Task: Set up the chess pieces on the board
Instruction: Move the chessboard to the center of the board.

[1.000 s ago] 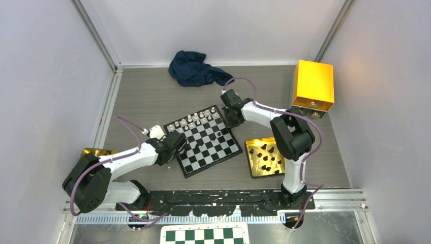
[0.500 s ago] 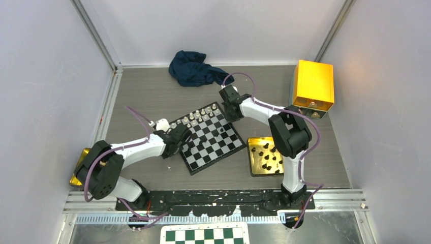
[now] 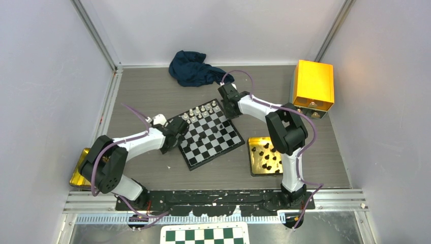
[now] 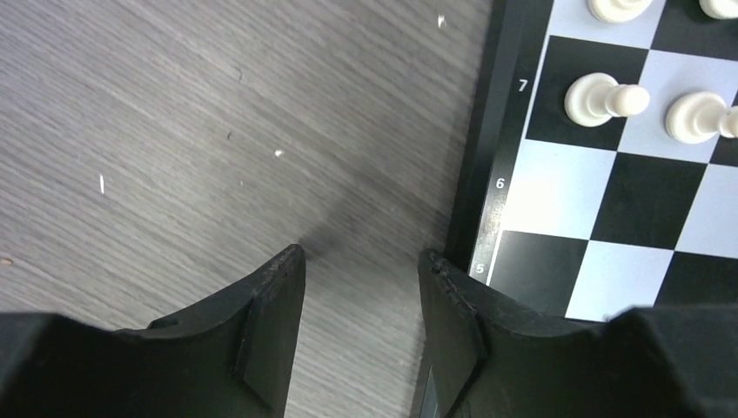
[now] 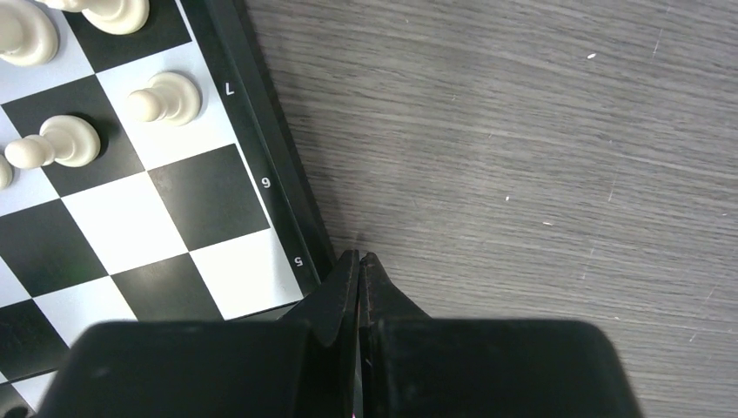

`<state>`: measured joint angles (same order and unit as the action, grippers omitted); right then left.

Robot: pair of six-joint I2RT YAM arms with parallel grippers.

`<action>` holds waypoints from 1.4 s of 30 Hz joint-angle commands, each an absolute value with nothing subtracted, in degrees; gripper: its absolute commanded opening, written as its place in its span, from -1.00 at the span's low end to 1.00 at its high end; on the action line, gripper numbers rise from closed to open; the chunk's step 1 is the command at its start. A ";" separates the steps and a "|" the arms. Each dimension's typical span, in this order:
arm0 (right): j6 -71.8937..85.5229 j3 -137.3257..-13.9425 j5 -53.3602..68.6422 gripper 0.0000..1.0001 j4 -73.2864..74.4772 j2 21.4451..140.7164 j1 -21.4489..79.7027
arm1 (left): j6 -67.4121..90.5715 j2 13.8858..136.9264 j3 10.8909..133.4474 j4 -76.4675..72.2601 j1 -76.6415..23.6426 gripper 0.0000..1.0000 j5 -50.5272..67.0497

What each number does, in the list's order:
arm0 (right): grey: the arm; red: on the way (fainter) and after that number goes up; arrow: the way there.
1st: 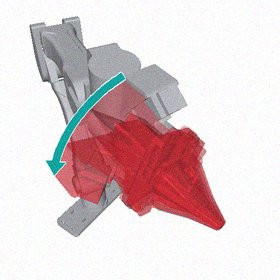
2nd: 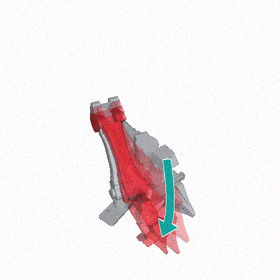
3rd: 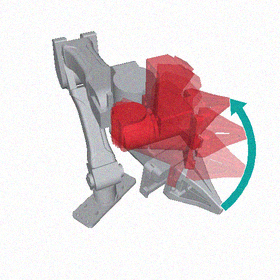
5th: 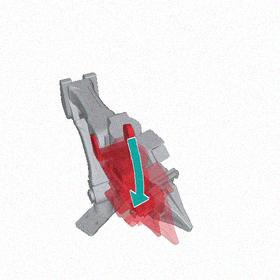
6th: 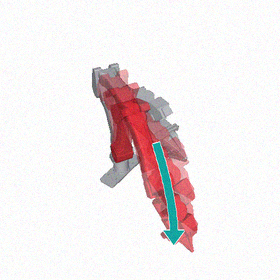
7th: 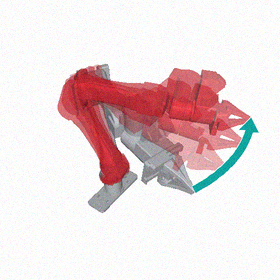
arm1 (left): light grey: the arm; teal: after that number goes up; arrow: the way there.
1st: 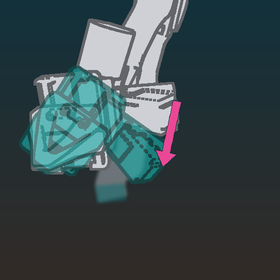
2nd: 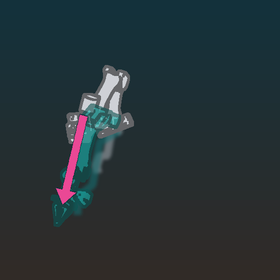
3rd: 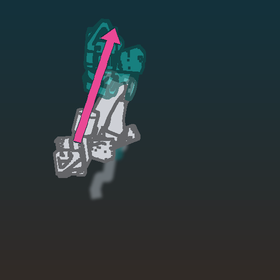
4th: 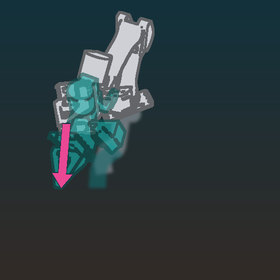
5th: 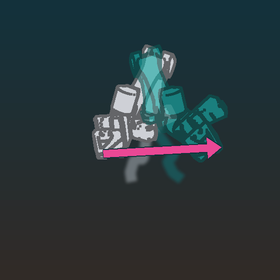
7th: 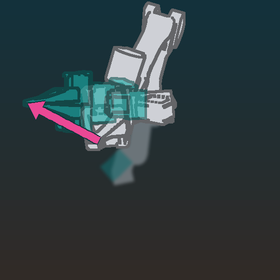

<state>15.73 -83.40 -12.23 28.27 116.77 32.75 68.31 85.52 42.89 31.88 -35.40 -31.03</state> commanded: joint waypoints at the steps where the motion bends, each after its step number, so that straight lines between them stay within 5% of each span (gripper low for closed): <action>1: 18.02 -85.41 -2.52 -0.99 27.20 118.58 35.44 | 68.57 90.84 43.44 19.80 -33.61 0.09 -22.64; 42: 18.13 -98.80 -1.96 -0.99 30.52 126.87 31.98 | 60.46 99.12 53.89 19.25 -24.96 0.09 -18.96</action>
<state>15.55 -98.50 -11.81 31.92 127.02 29.23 59.16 96.20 54.19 27.64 -25.41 -27.79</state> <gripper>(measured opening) 0.057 0.539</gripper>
